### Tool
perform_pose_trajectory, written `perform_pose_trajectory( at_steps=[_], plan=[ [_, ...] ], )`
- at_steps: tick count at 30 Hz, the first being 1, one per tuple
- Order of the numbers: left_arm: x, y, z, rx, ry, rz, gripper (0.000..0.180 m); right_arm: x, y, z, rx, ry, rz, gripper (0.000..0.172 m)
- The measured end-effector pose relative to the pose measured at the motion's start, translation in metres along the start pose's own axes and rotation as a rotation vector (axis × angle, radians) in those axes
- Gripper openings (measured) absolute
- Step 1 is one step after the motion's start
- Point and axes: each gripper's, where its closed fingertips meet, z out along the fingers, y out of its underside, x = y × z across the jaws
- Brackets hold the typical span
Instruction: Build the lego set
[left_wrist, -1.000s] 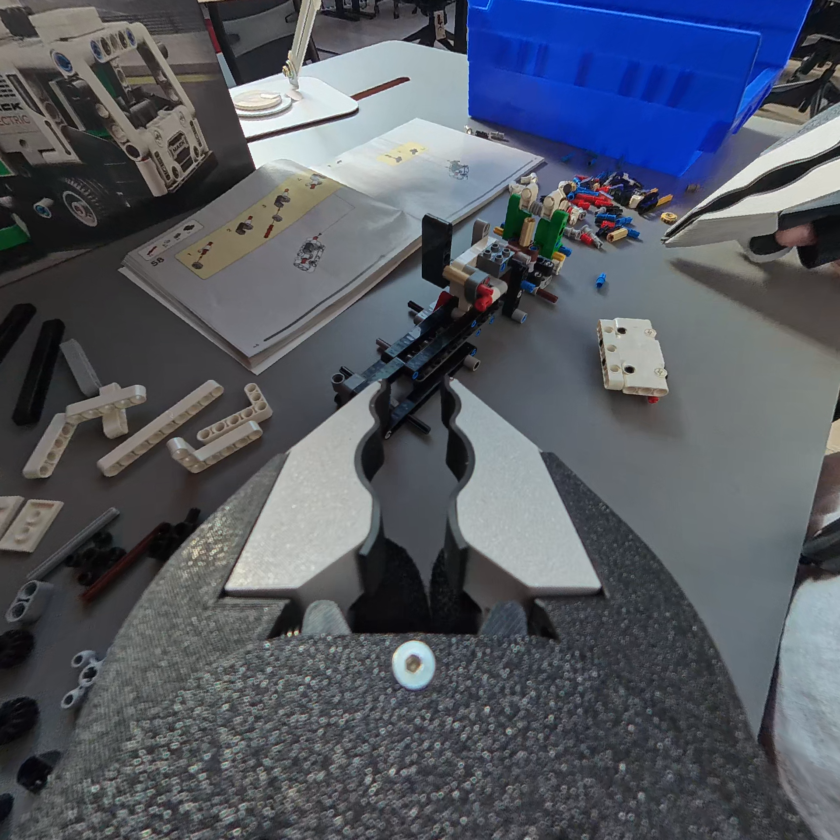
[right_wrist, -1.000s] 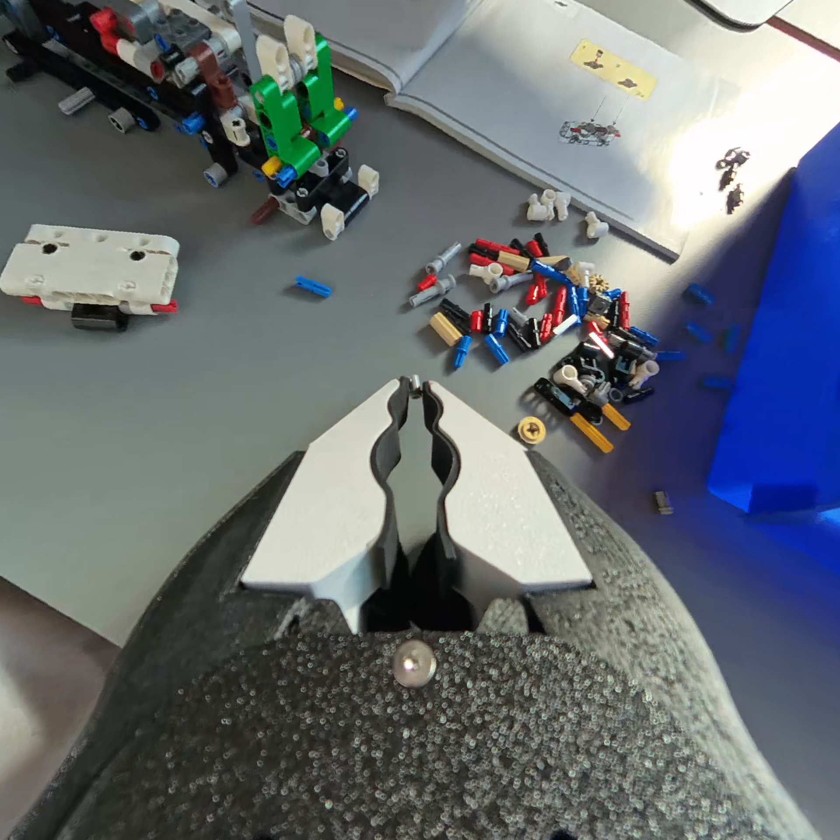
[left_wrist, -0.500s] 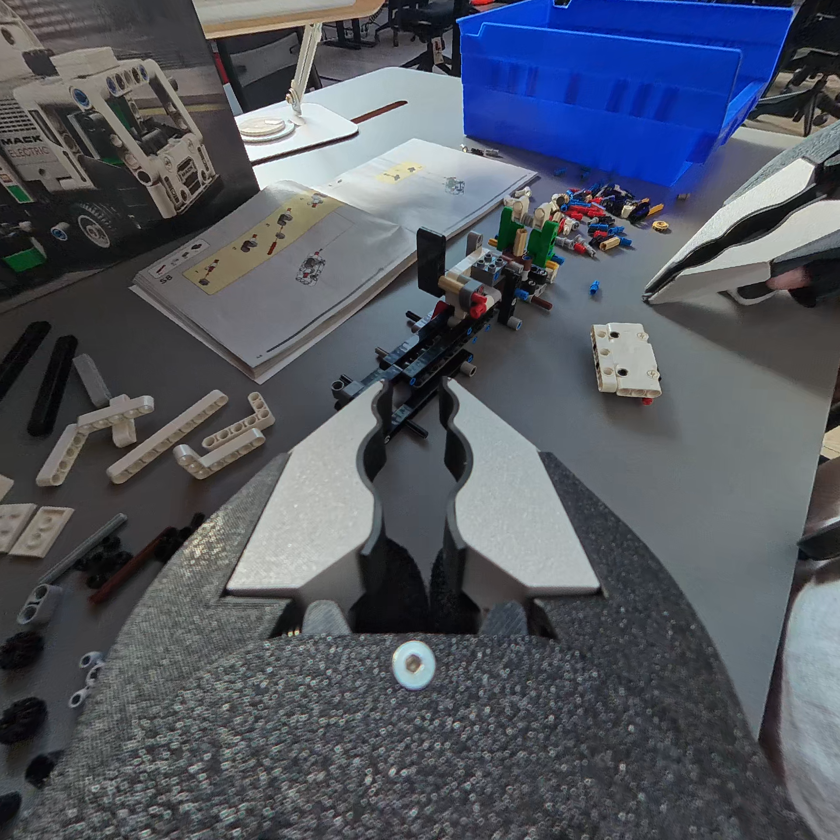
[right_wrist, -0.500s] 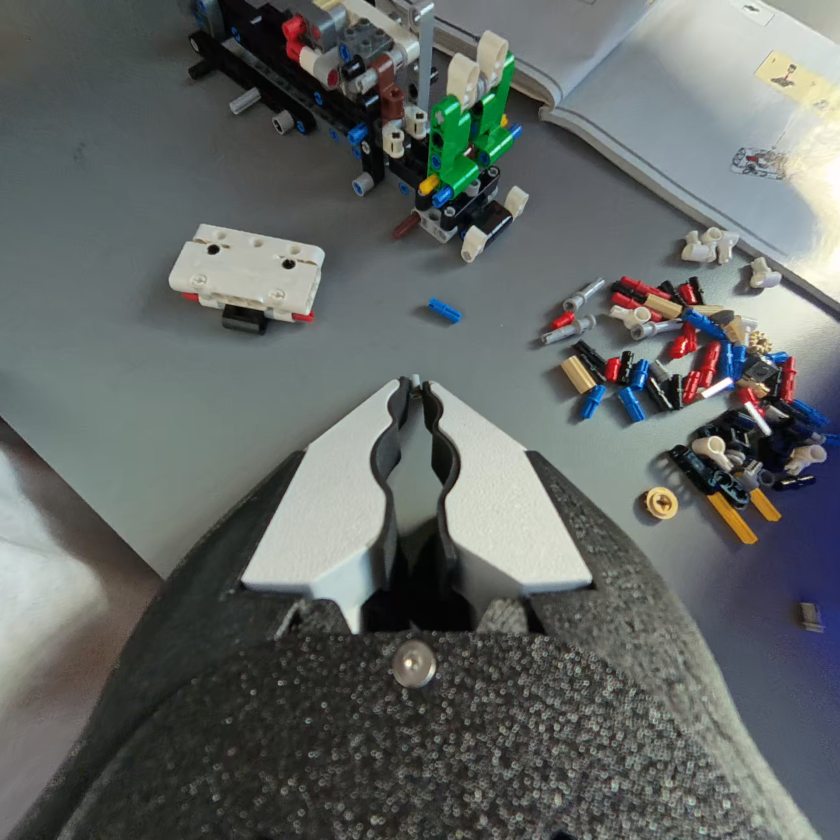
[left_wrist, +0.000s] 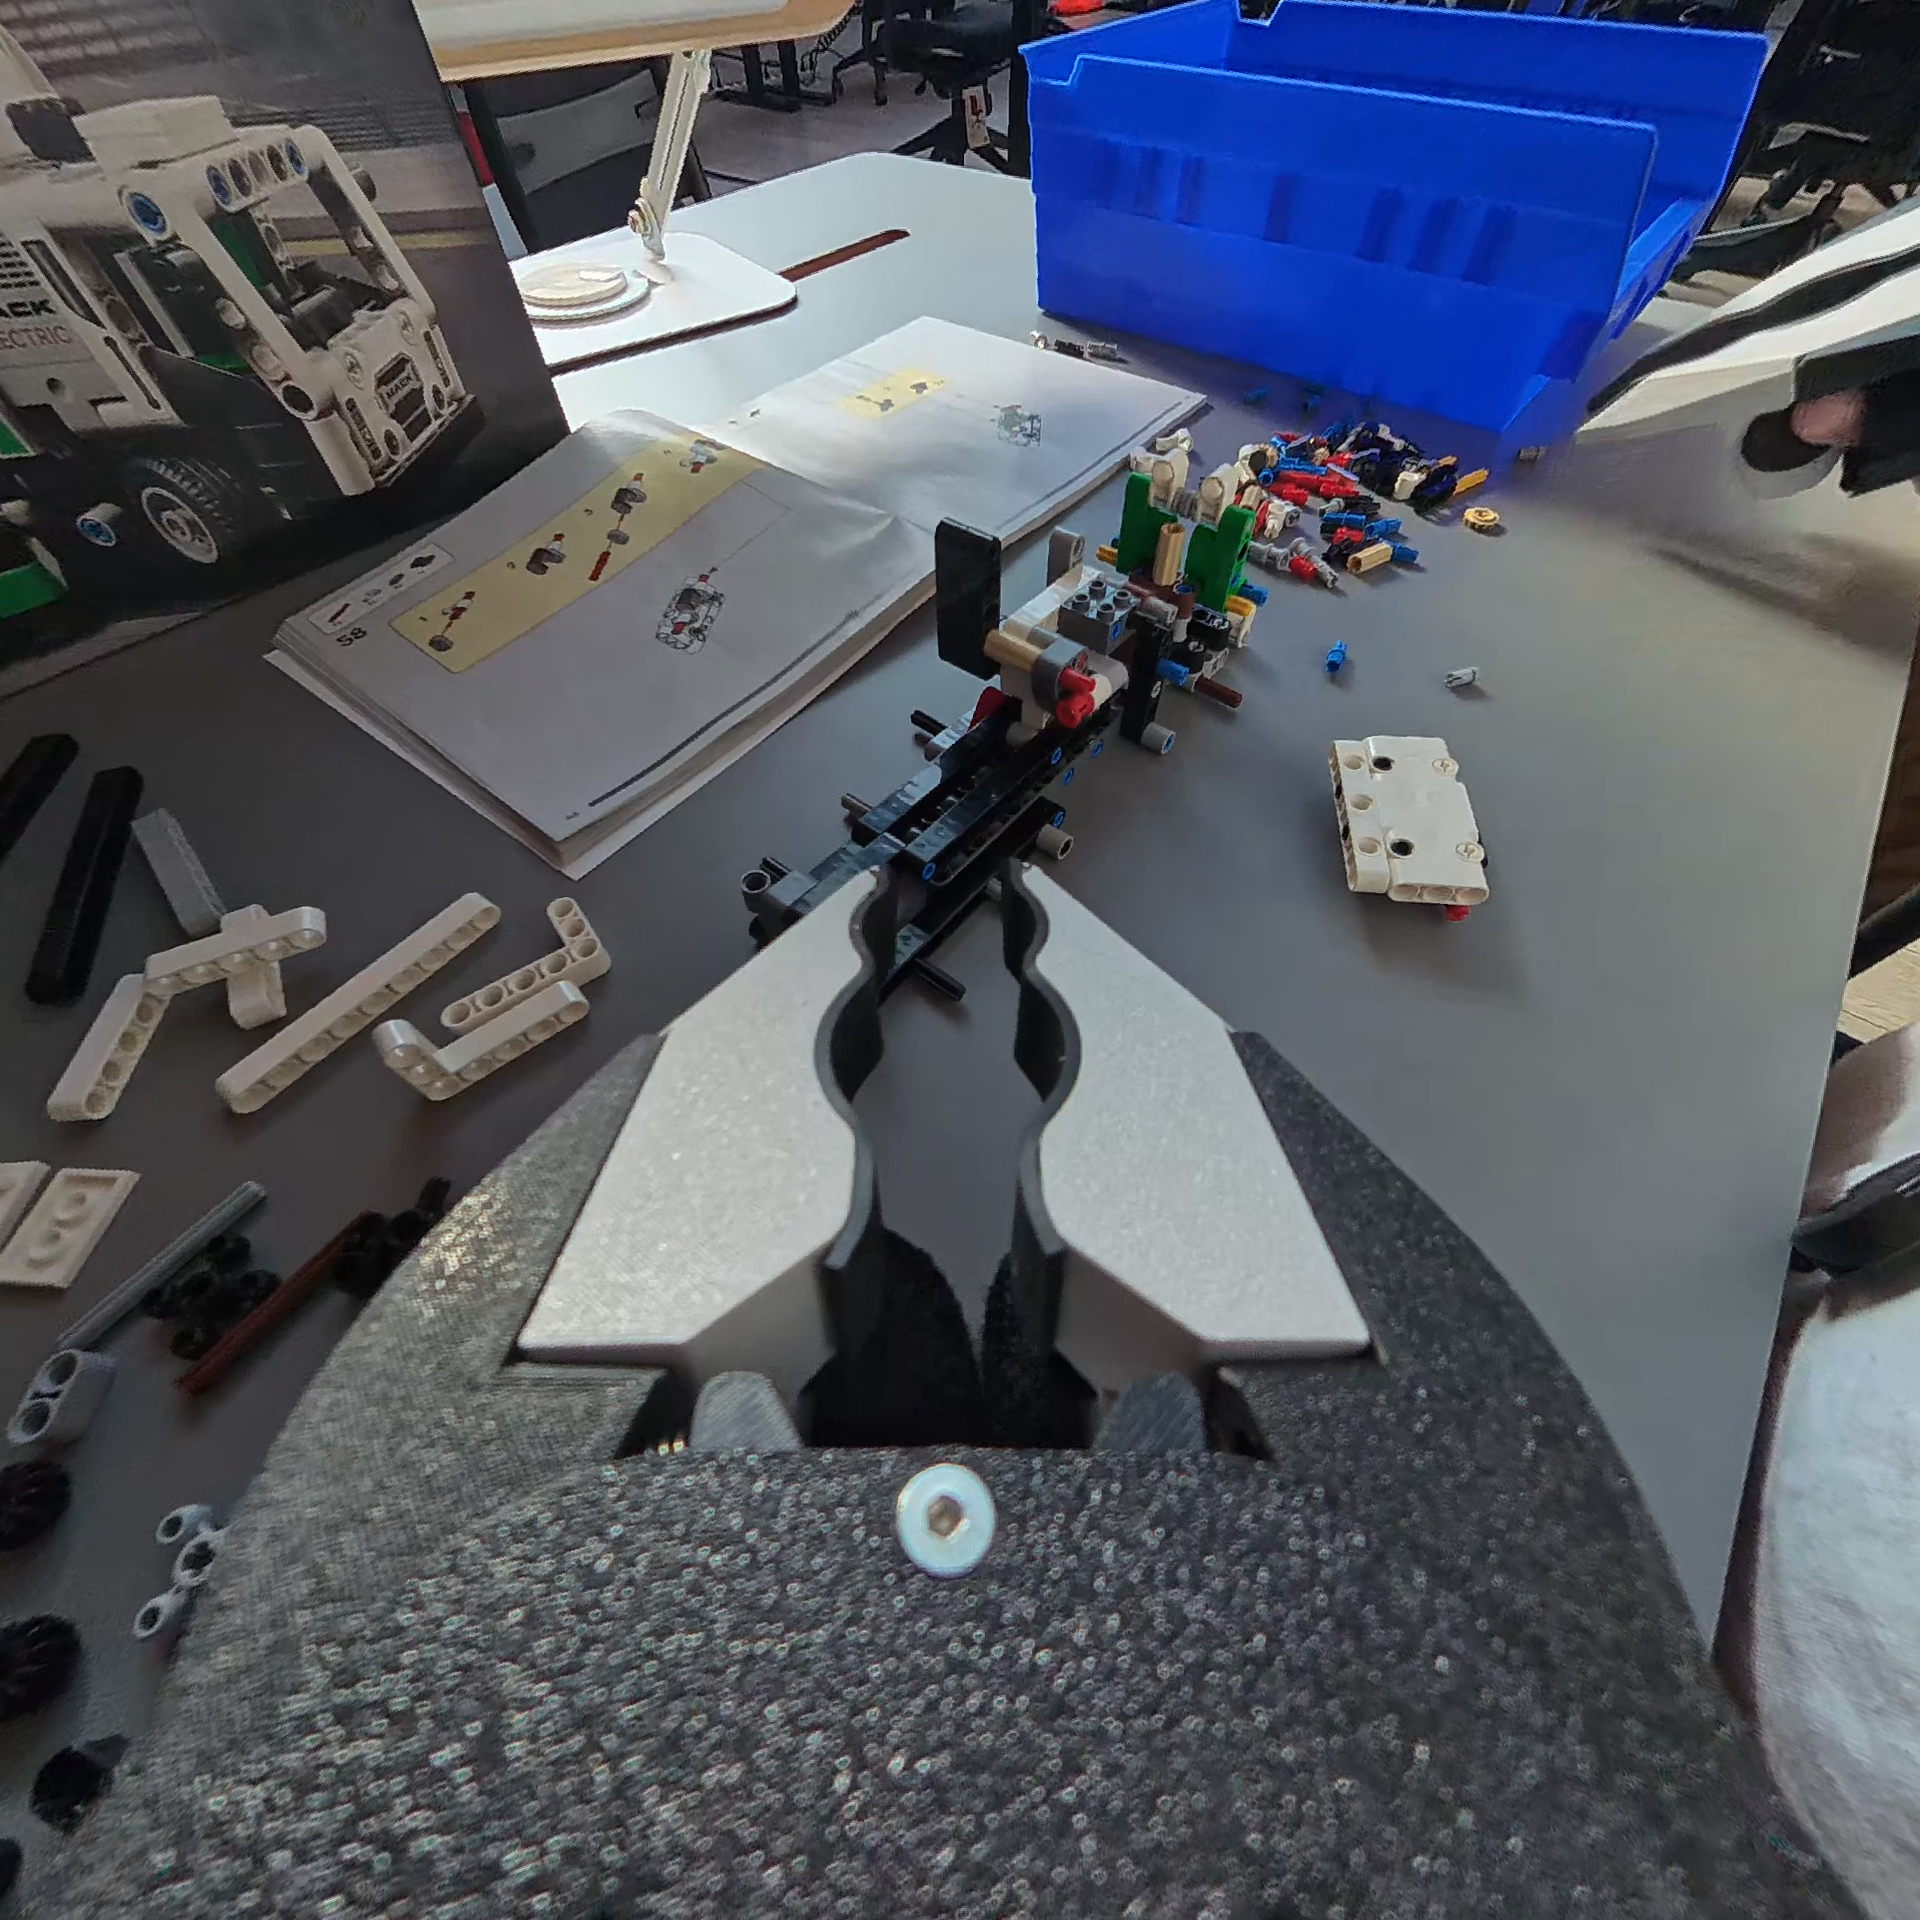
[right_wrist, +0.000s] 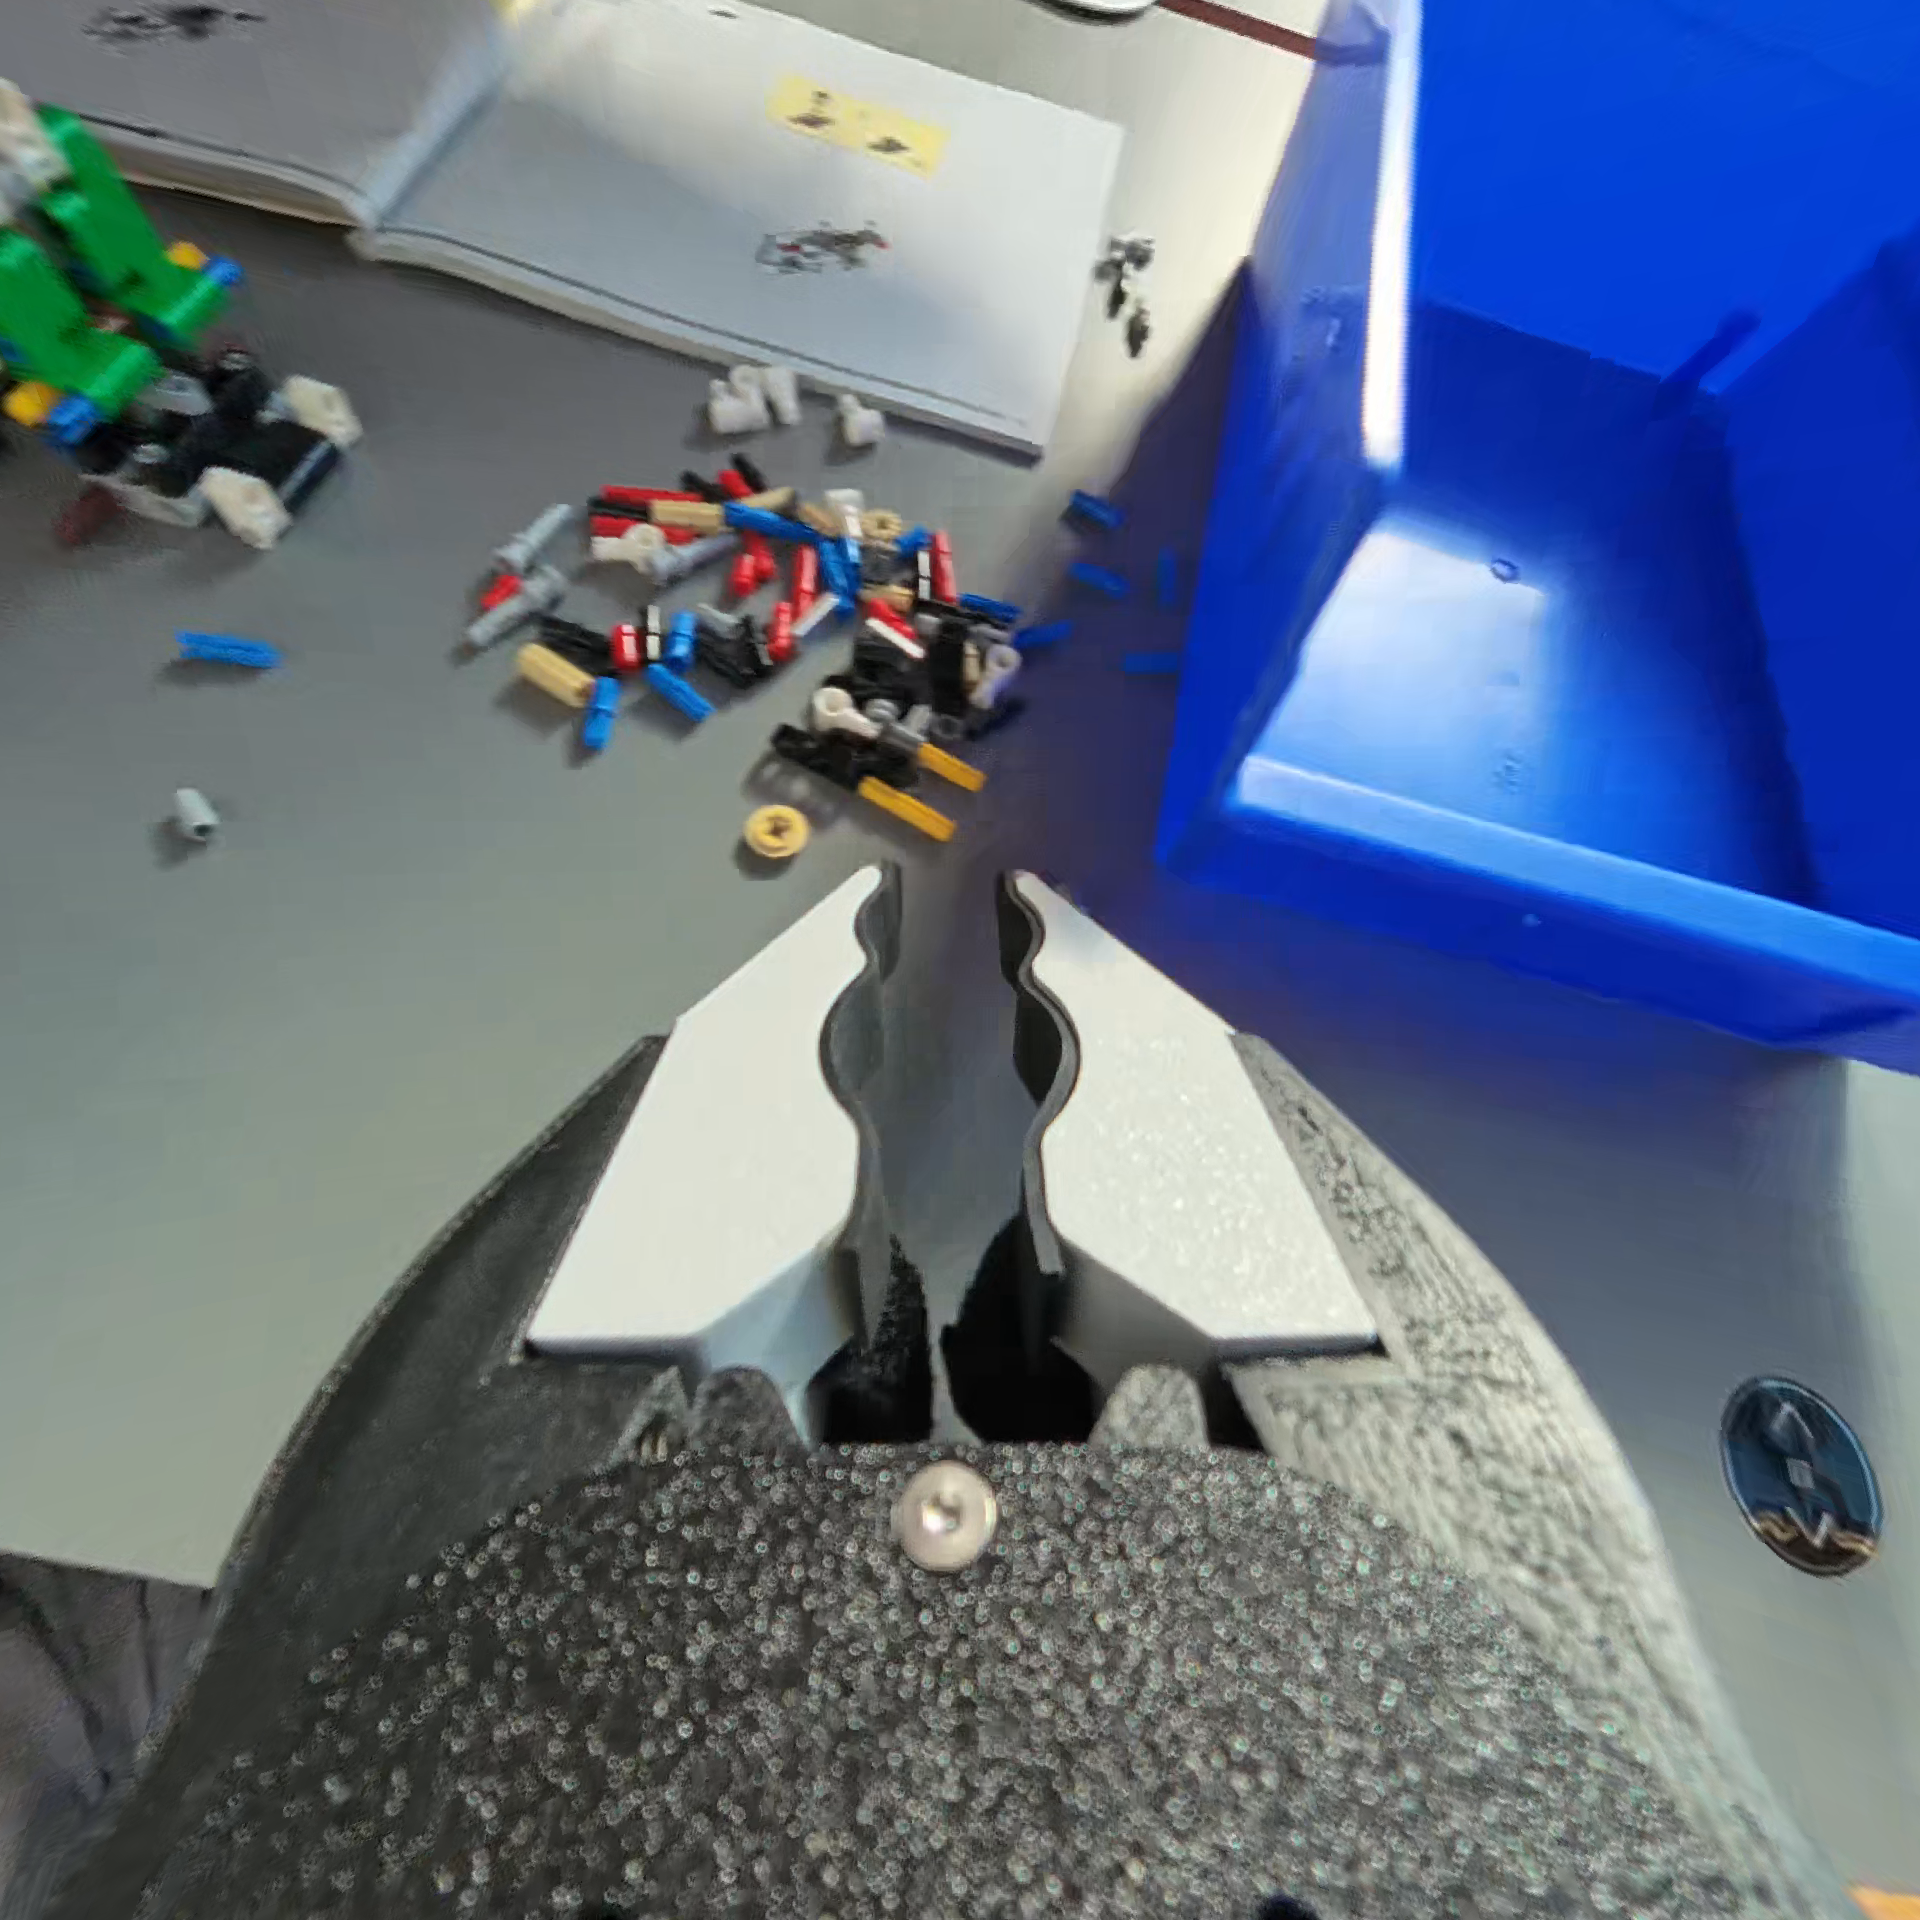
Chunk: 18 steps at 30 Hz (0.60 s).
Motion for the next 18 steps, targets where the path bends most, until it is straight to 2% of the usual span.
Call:
perform_pose_trajectory(
  at_steps=[4,7,11,13,15,18],
  plan=[
    [0.001,0.001,0.001,-0.006,0.012,-0.006,0.017,0.032,0.012,0.01,-0.043,0.047,0.057,0.018],
    [0.0,0.0,0.0,0.002,-0.001,-0.002,0.017,0.028,0.017,0.021,-0.083,0.015,0.022,0.019],
    [-0.001,-0.001,-0.001,0.012,-0.019,0.008,0.016,0.024,0.018,0.025,-0.105,-0.032,0.024,0.005],
    [-0.001,-0.002,-0.002,0.016,-0.023,0.012,0.016,0.019,0.018,0.023,-0.109,-0.055,0.029,0.005],
    [-0.001,-0.002,-0.002,0.014,-0.021,0.013,0.016,0.0,0.006,0.018,-0.059,-0.126,0.011,0.004],
    [0.0,-0.001,-0.001,0.006,-0.016,0.012,0.016,-0.071,-0.015,0.003,0.023,-0.38,-0.089,0.004]
  ],
)
